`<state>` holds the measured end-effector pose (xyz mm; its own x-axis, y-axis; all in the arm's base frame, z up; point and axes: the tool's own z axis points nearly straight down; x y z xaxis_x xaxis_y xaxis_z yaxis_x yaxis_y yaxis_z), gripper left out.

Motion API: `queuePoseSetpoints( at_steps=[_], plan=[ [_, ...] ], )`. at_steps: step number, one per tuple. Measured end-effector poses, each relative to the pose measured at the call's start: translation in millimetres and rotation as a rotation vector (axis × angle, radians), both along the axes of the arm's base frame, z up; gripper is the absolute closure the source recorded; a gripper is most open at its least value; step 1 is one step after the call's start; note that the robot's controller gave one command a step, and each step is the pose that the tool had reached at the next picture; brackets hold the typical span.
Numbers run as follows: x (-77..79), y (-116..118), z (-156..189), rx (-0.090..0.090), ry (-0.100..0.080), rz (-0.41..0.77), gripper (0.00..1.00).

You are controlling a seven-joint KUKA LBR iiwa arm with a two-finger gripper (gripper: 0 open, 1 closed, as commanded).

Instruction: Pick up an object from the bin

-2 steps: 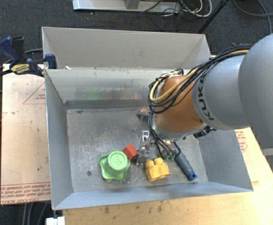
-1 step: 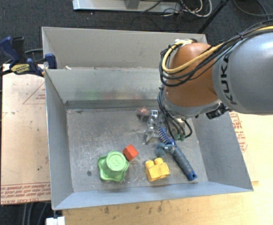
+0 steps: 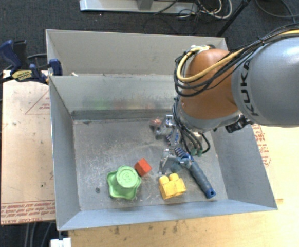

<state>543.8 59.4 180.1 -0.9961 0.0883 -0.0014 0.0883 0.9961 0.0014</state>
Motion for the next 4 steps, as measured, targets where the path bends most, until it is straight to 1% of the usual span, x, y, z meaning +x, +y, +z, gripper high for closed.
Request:
queuePoseSetpoints(
  at_steps=[1,2,3,4],
  plan=[
    [-46.7,2,-106,-0.001,-0.015,0.337,0.0],
    [-52.5,-60,-103,0.001,-0.018,0.248,0.0],
    [-52.3,-59,-103,0.0,-0.018,0.252,1.0],
    [-41.4,-46,26,-0.003,-0.008,0.535,1.0]
  ],
)
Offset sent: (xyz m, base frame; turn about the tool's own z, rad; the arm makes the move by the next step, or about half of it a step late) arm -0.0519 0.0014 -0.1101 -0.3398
